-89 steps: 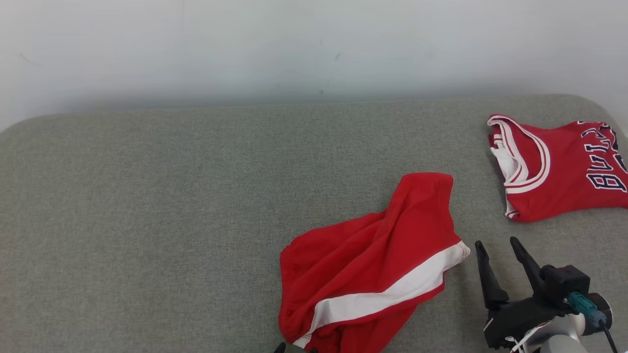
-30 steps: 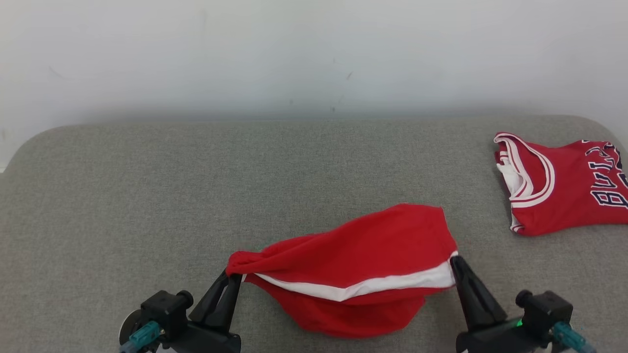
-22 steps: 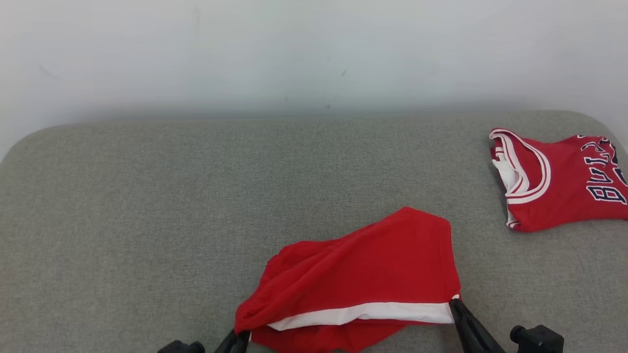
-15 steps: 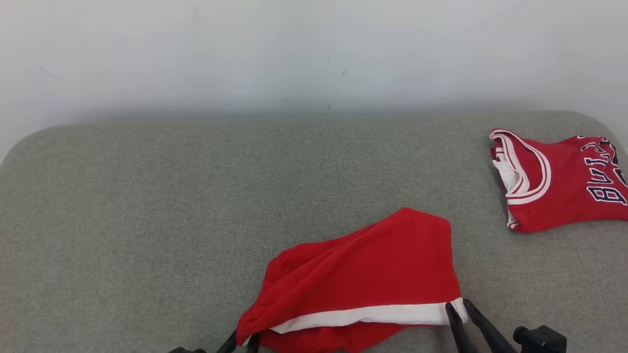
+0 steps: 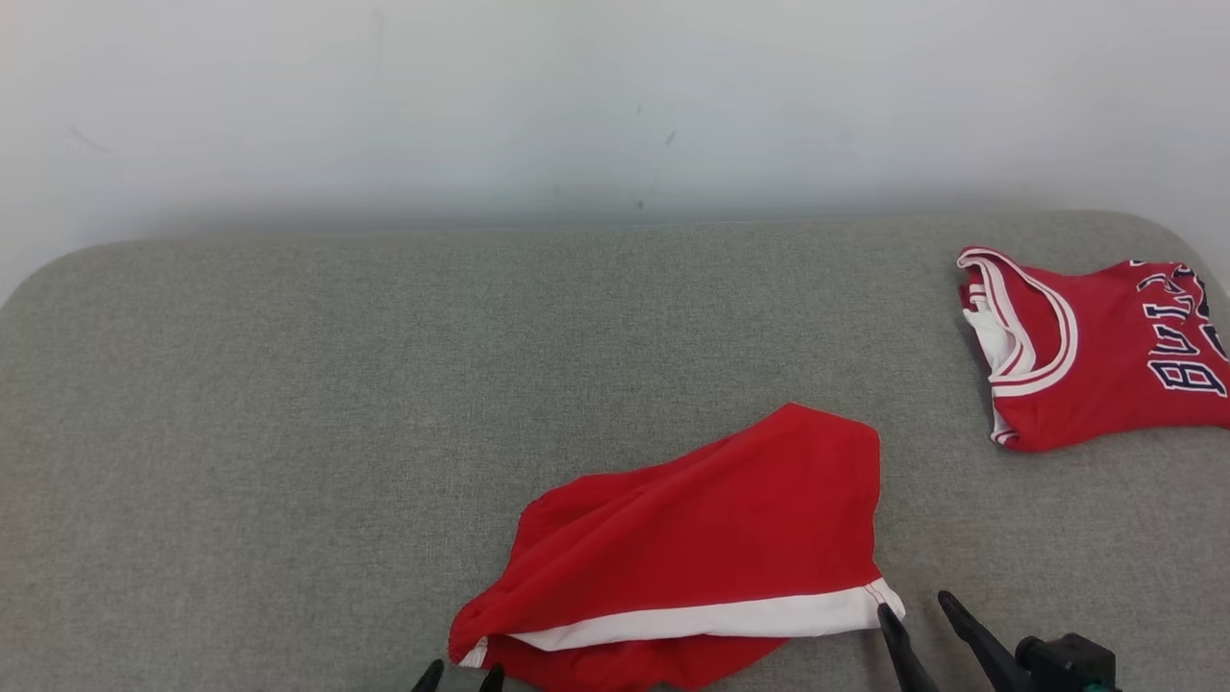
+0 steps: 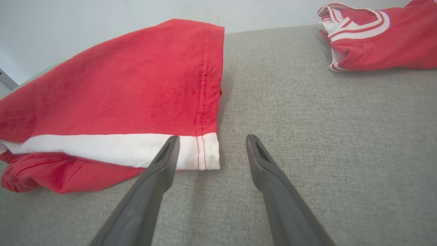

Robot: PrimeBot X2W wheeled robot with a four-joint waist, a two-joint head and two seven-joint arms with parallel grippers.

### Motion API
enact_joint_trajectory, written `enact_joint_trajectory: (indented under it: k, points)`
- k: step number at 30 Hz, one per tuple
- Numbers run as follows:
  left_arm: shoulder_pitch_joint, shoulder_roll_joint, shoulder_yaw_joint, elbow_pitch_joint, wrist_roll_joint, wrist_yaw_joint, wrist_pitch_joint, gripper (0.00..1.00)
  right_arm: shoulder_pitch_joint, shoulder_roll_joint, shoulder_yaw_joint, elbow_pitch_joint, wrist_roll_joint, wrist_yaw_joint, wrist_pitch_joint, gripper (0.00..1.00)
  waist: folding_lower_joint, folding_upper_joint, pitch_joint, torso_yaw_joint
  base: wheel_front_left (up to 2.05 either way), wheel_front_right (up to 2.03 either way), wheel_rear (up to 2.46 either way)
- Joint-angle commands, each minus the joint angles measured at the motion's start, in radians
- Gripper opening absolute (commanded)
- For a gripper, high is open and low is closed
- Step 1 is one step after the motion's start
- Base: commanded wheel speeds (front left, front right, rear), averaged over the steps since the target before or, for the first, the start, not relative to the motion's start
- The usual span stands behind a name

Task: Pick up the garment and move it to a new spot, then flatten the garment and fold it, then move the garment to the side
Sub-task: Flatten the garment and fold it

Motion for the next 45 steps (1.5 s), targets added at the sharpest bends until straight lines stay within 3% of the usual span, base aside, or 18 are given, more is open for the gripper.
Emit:
enact_joint_trajectory:
  k: [1,14,15,16,17,18,19,24,33,39,45]
  points:
    - [-0.023,0.006,-0.004,0.01,-0.01,0.001,-0.001,1.0,-0.025,-0.006,0.019,0.021,0.008,-0.002,-0.001,1.0,0.0,0.0,0.002,0.0,0.0,0.0,0.0]
    - [-0.091,0.013,-0.071,0.046,-0.065,0.001,-0.001,1.0,-0.126,-0.017,0.122,0.151,0.071,-0.002,-0.001,0.97,0.0,0.0,0.016,0.01,0.0,0.0,0.0]
    - [-0.097,0.01,-0.076,0.047,-0.073,0.001,-0.001,1.0,-0.13,-0.015,0.131,0.158,0.077,-0.002,-0.001,0.84,0.0,0.0,0.017,0.01,0.0,0.0,0.0]
    - [-0.097,0.007,-0.084,0.051,-0.084,0.001,-0.001,1.0,-0.133,-0.015,0.144,0.169,0.084,-0.002,-0.001,0.43,0.0,0.0,0.018,0.011,0.0,0.0,0.0]
    - [-0.099,0.008,-0.096,0.06,-0.096,0.001,-0.001,0.76,-0.142,-0.013,0.159,0.176,0.091,-0.002,-0.001,0.08,0.0,0.0,0.019,0.011,0.0,0.0,0.0]
    - [-0.107,0.008,-0.108,0.066,-0.11,0.001,-0.001,0.29,-0.154,-0.013,0.167,0.182,0.097,-0.002,-0.001,0.0,0.0,0.0,0.019,0.011,0.0,0.0,0.0]
    - [-0.116,0.01,-0.118,0.071,-0.12,0.001,-0.001,0.0,-0.165,-0.014,0.172,0.188,0.103,-0.002,-0.001,0.0,0.0,0.0,0.02,0.011,0.0,0.0,0.0]
    - [-0.134,0.017,-0.142,0.066,-0.155,0.001,-0.001,0.0,-0.171,-0.025,0.16,0.166,0.103,-0.002,-0.001,0.0,0.0,0.0,0.016,0.016,0.0,0.0,0.0]
    - [-0.01,0.045,-0.052,-0.123,-0.068,0.001,-0.001,0.0,-0.009,-0.044,0.05,-0.079,0.069,-0.002,-0.001,0.0,0.0,0.0,0.001,0.018,0.0,0.0,0.0]
    - [0.028,0.09,-0.063,-0.225,-0.005,0.001,-0.001,0.0,0.034,-0.053,0.022,-0.204,0.064,-0.002,-0.001,0.0,0.0,0.0,-0.014,0.012,0.0,0.0,0.0]
    - [-0.035,0.166,-0.112,-0.318,-0.026,0.001,-0.001,0.0,-0.011,-0.085,0.051,-0.295,0.111,-0.002,-0.001,0.0,0.0,0.0,-0.021,0.017,0.0,0.0,0.0]
